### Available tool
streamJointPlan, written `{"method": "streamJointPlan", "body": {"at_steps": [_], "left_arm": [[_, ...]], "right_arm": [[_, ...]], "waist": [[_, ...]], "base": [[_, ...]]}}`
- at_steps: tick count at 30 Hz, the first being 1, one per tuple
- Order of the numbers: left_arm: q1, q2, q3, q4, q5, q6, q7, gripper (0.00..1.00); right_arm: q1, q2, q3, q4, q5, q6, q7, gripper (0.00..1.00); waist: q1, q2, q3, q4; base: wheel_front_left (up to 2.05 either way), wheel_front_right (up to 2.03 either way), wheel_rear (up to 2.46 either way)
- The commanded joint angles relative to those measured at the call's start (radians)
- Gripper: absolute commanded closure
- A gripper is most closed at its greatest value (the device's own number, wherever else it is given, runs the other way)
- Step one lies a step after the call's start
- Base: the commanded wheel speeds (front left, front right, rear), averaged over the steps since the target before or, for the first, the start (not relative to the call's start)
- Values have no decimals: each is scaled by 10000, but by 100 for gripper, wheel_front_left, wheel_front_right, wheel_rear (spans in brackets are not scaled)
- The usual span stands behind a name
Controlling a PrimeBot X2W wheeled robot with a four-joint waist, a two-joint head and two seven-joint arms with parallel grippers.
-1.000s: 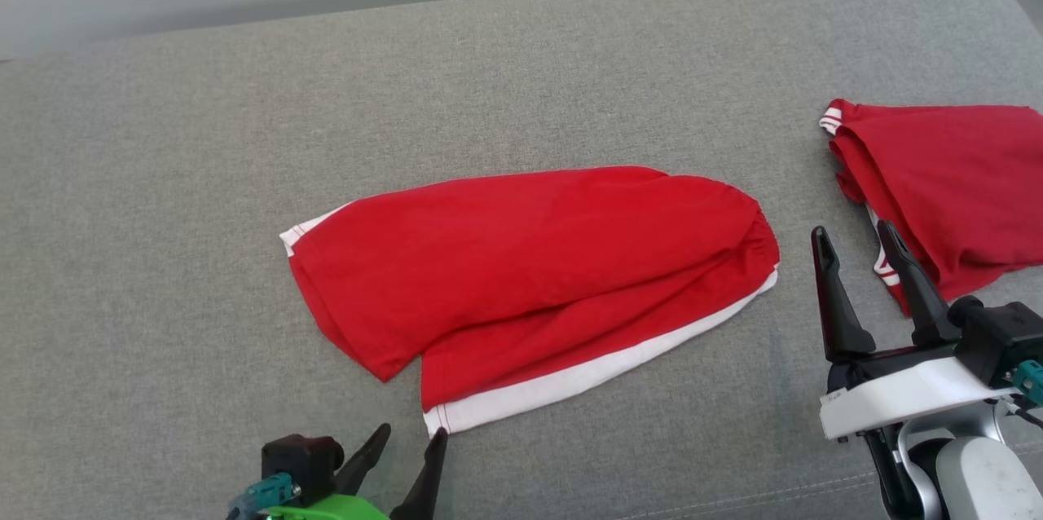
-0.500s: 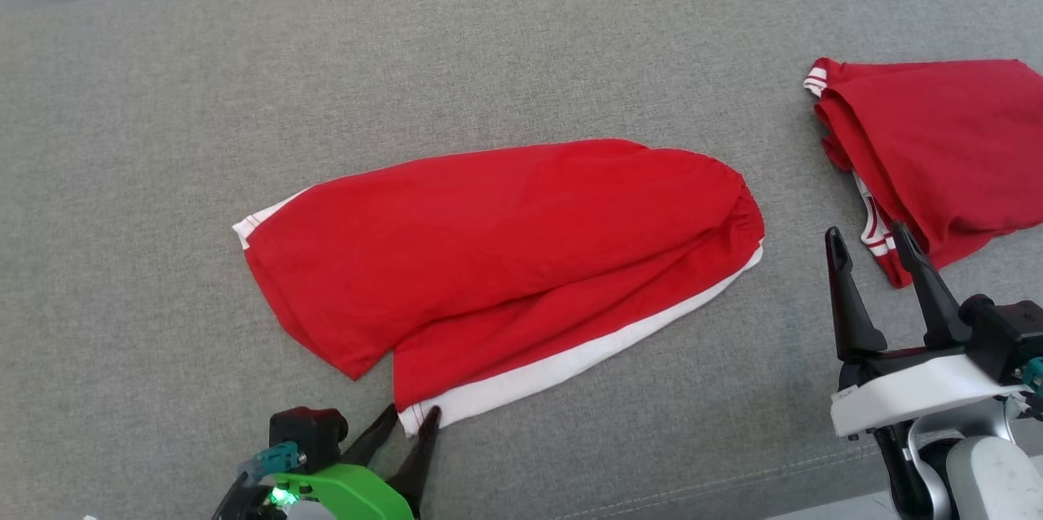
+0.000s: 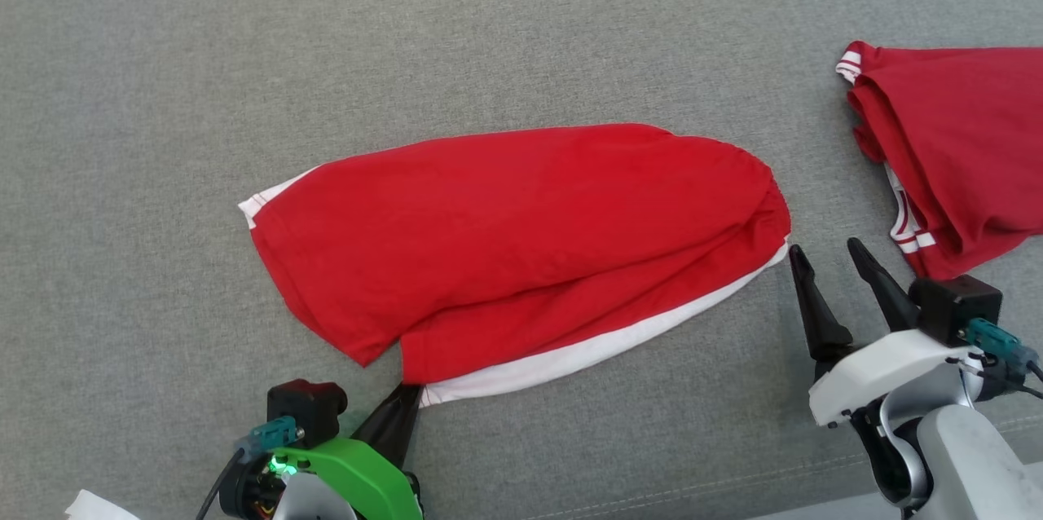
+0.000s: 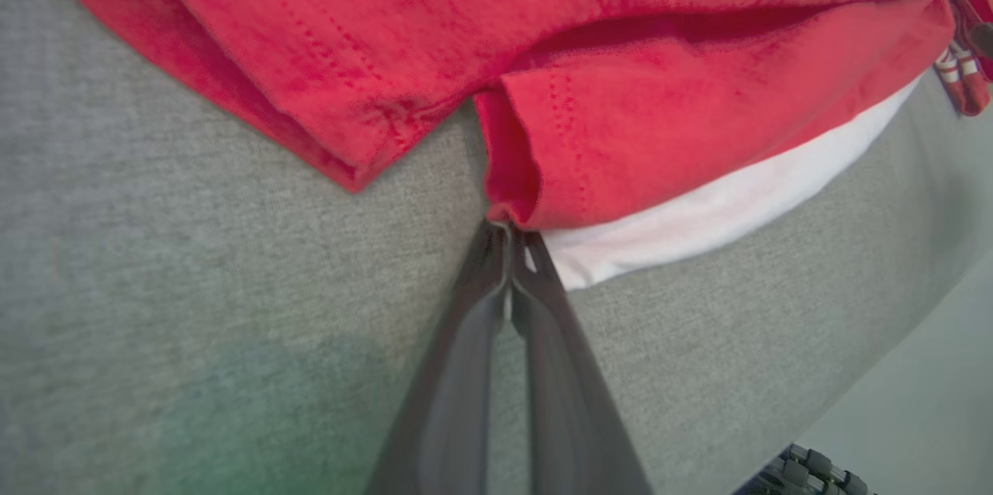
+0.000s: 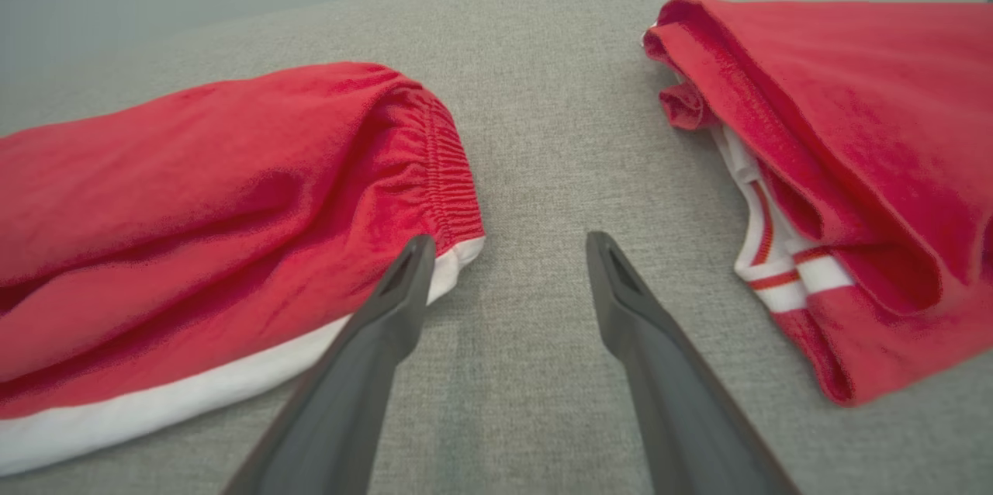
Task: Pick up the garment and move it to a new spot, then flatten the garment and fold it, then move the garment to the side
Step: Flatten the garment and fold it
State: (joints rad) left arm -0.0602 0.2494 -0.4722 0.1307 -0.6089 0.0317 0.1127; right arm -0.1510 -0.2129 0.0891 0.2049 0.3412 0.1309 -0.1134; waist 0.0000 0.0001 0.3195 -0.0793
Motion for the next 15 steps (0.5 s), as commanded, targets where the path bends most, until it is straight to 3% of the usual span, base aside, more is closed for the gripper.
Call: {"method": "streamJointPlan", "body": {"at_steps": [1, 7, 8, 9, 10, 11, 15], "left_arm": [[-124, 157, 73, 178, 111, 62, 16, 100], [-290, 146, 45, 260, 165, 46, -62, 100], [-301, 145, 42, 280, 166, 44, -87, 100], [-306, 142, 35, 292, 161, 42, -100, 100], [-303, 135, 36, 298, 154, 46, -113, 100], [-301, 134, 34, 304, 159, 53, -135, 100], [-364, 163, 81, 110, 246, 76, -435, 100]], "right_arm": [[-252, -75, 129, 197, 108, -4, -79, 0], [-974, -314, 982, 1290, 555, -4, -257, 2], [-1055, -348, 1066, 1415, 620, -4, -317, 42], [-1124, -379, 1146, 1518, 665, -4, -352, 60], [-1179, -405, 1222, 1626, 713, -4, -410, 87], [-1231, -430, 1293, 1705, 768, -4, -436, 100], [-1307, -554, 1400, 1712, 897, -4, -765, 100]], "waist": [[0, -1, 142, 145], [0, -1, 323, 385], [0, -1, 331, 408], [0, -1, 336, 426], [0, -1, 340, 438], [0, -1, 338, 449], [0, -1, 281, 464]], "base": [[0, 0, 0], [0, 0, 0], [0, 0, 0], [0, 0, 0], [0, 0, 0], [0, 0, 0], [0, 0, 0]]}}
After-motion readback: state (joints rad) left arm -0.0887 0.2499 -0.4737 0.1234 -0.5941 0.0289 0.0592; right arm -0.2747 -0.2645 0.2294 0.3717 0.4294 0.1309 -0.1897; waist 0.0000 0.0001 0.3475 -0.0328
